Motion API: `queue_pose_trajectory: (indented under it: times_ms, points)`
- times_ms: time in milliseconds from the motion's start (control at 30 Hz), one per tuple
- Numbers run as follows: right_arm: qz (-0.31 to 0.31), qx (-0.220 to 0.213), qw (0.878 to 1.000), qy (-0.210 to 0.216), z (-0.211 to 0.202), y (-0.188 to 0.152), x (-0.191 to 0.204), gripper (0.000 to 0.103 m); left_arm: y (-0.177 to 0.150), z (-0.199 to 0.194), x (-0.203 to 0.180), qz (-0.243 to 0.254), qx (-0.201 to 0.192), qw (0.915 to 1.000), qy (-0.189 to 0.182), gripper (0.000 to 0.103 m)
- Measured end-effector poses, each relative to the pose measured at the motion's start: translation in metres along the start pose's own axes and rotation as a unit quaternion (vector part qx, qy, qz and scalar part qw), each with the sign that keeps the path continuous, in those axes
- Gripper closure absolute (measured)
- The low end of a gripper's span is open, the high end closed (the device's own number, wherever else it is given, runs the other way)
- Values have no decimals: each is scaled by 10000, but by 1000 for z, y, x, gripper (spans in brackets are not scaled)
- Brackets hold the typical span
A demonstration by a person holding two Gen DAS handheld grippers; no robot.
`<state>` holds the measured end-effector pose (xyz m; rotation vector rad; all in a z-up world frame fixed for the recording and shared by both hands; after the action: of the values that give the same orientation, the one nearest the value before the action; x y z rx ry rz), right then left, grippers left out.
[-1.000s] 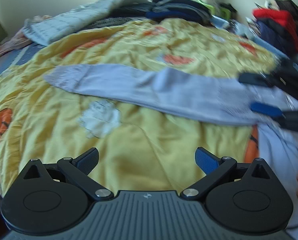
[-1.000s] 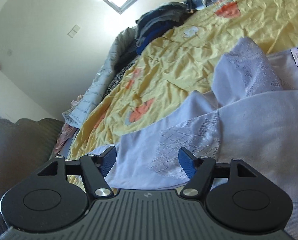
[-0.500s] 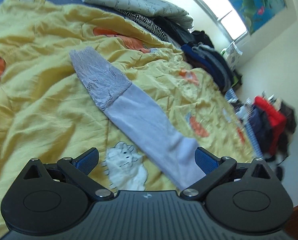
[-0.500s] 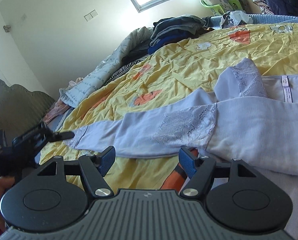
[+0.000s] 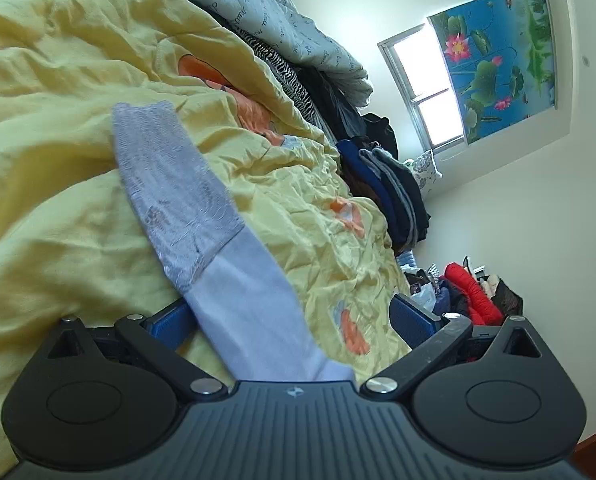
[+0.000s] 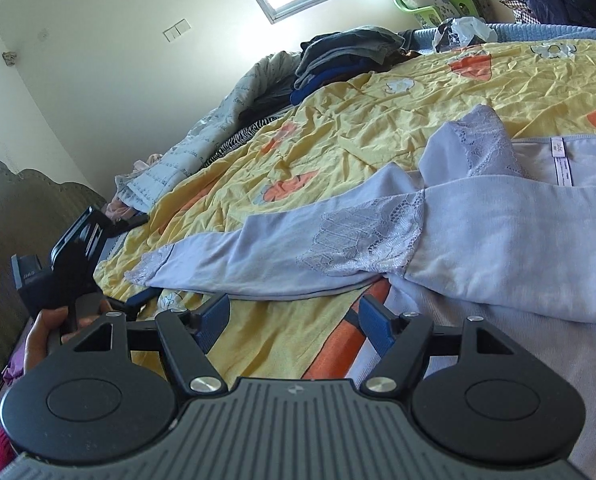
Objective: Fold small clothes
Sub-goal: 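Grasp the lace cuff of the other sleeve with the left gripper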
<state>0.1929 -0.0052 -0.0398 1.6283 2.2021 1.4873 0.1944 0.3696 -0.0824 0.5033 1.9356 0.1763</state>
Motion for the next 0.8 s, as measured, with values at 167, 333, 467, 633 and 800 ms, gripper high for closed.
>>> queue_pose_trajectory:
  times_ms: [167, 333, 467, 633, 800]
  points:
    - [48, 45, 10000, -10, 1, -5, -2, 32, 16, 13, 1, -342, -76, 9992, -173, 2]
    - [21, 33, 10000, -32, -1, -7, -2, 32, 18, 29, 19, -844, 202, 9962, -113, 76]
    - [46, 30, 10000, -42, -2, -8, -4, 32, 13, 30, 26, -704, 159, 9972, 203, 99]
    - [58, 55, 9999, -85, -2, -10, -8, 32, 15, 8, 6, 293, -421, 9962, 710, 100]
    - [-32, -58, 9997, -224, -8, -5, -10, 32, 12, -25, -16, 1024, -1023, 9831, 1122, 100]
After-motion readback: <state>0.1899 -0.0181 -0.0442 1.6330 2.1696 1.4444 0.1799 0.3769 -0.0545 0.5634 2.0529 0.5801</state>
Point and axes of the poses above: each gripper's, at about its wrist camera, not at the fingertips, and z roughly the way its jaws point, x to its left, y to its top, the point moved 5 cm from there along z, roughly the way its jaws point, and after that the axes turned 3 degrees about x, right-handed, at the moved point
